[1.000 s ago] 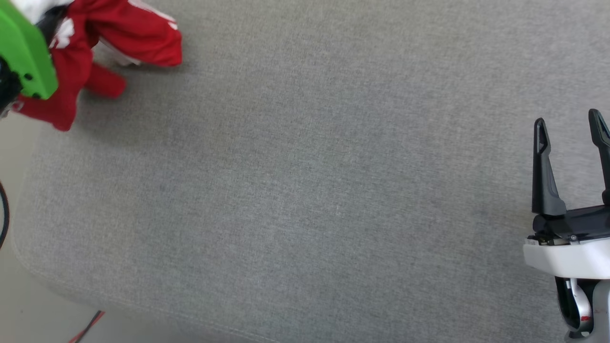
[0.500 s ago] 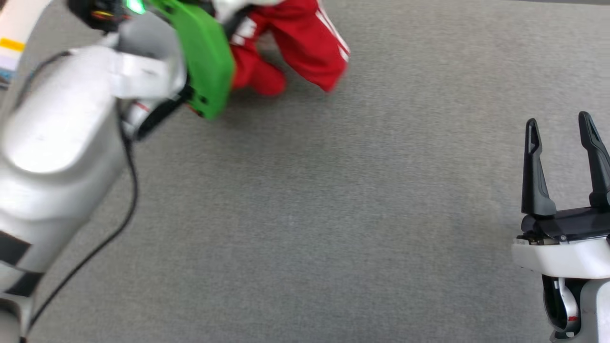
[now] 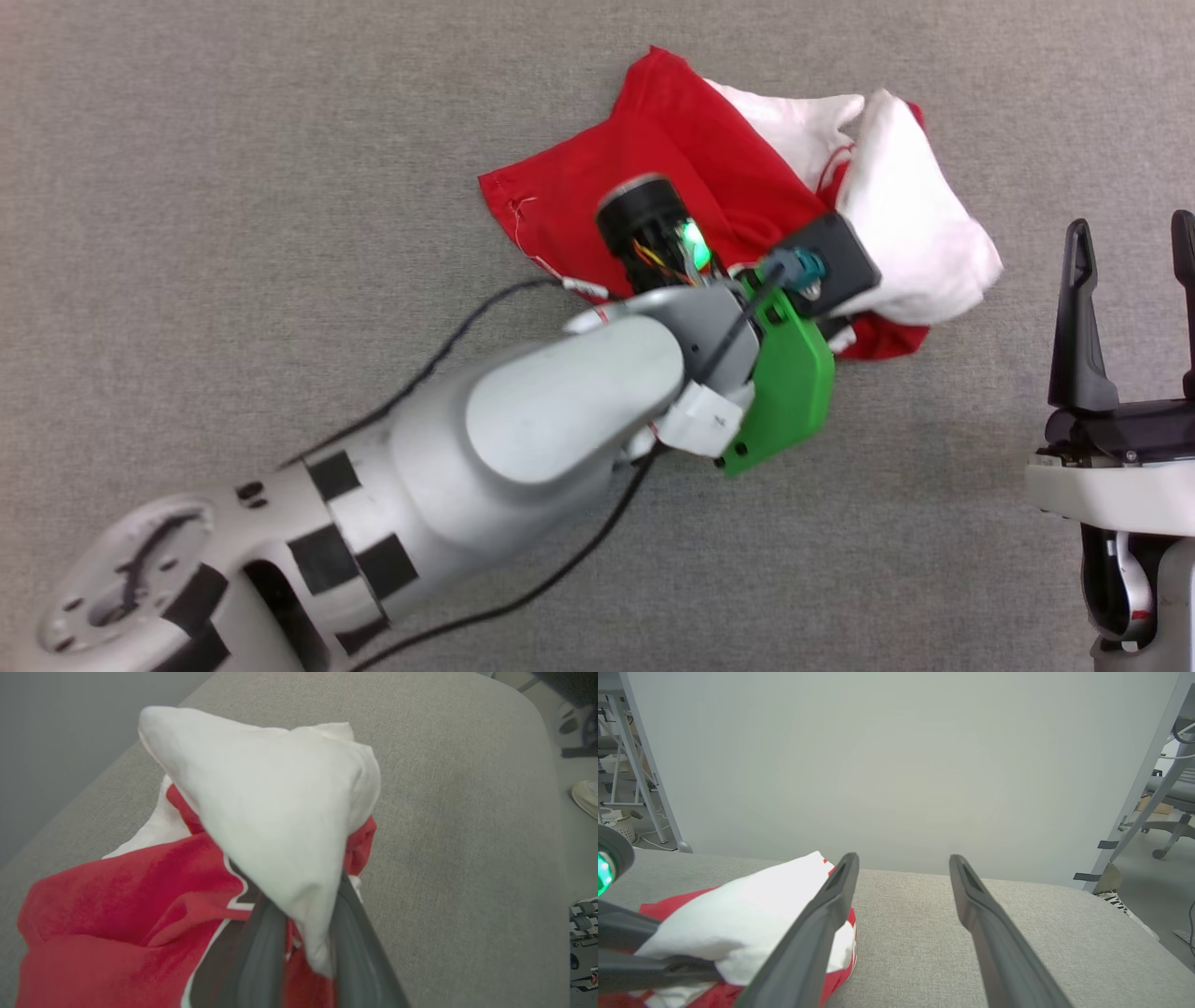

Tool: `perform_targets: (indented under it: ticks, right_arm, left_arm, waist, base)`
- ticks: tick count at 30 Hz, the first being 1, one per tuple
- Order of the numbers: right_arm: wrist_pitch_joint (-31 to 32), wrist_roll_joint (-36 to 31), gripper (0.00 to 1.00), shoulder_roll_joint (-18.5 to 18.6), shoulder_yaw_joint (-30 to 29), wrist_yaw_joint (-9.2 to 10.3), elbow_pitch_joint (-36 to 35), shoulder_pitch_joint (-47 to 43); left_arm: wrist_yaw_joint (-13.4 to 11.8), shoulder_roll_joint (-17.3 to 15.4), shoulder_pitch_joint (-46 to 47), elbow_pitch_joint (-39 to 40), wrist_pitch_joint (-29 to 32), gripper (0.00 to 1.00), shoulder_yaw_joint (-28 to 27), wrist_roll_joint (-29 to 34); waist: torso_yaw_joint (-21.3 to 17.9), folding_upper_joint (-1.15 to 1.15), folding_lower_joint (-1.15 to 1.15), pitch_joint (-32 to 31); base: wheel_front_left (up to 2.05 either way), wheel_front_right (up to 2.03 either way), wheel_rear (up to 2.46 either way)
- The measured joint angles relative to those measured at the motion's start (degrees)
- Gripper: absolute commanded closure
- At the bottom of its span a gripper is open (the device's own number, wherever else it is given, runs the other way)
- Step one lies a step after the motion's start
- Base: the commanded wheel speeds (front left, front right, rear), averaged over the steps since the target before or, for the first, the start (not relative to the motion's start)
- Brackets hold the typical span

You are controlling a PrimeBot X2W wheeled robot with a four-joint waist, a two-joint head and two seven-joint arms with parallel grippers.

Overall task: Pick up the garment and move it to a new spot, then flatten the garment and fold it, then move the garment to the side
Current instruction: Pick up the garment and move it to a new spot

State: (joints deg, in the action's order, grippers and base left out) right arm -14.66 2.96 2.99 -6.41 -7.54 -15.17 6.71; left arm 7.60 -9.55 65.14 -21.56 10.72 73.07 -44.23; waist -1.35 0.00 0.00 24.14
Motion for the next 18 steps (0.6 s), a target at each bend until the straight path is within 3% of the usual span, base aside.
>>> perform_targets:
  ticks: [6,9,10,11,18]
  right_arm:
    - [0.0,0.43,0.0,-0.01,0.14,0.0,0.34,0.77]
    - [0.0,0.49,0.0,-0.02,-0.09,0.0,0.66,0.78]
    - [0.0,0.54,0.0,-0.01,-0.23,0.0,0.85,0.77]
    - [0.0,0.56,0.0,-0.01,-0.4,0.0,1.03,0.77]
    - [0.0,0.62,0.0,-0.03,-0.91,0.0,2.52,-0.55]
  left_arm:
    - [-0.02,2.7,-8.55,-1.1,5.55,1.0,0.34,4.24]
    - [-0.02,2.7,-9.51,-1.53,4.55,1.0,0.35,5.87]
    - [-0.02,2.7,-9.45,-2.04,3.25,0.53,0.37,5.87]
    - [-0.01,2.7,-9.25,-2.92,0.92,0.0,0.44,5.89]
    - [-0.6,3.7,-7.03,-7.47,-15.34,0.0,-2.63,5.9]
  waist:
    - [-1.58,0.0,0.0,1.54]
    - [-1.99,0.0,0.0,1.89]
    - [-2.0,0.0,0.0,1.84]
    - [-1.98,0.0,0.0,1.67]
    - [-1.37,0.0,0.0,-1.73]
  base:
    - [0.0,0.0,0.0]
    - [0.0,0.0,0.0]
    - [0.0,0.0,0.0]
    - [0.0,0.0,0.0]
    - [0.0,0.0,0.0]
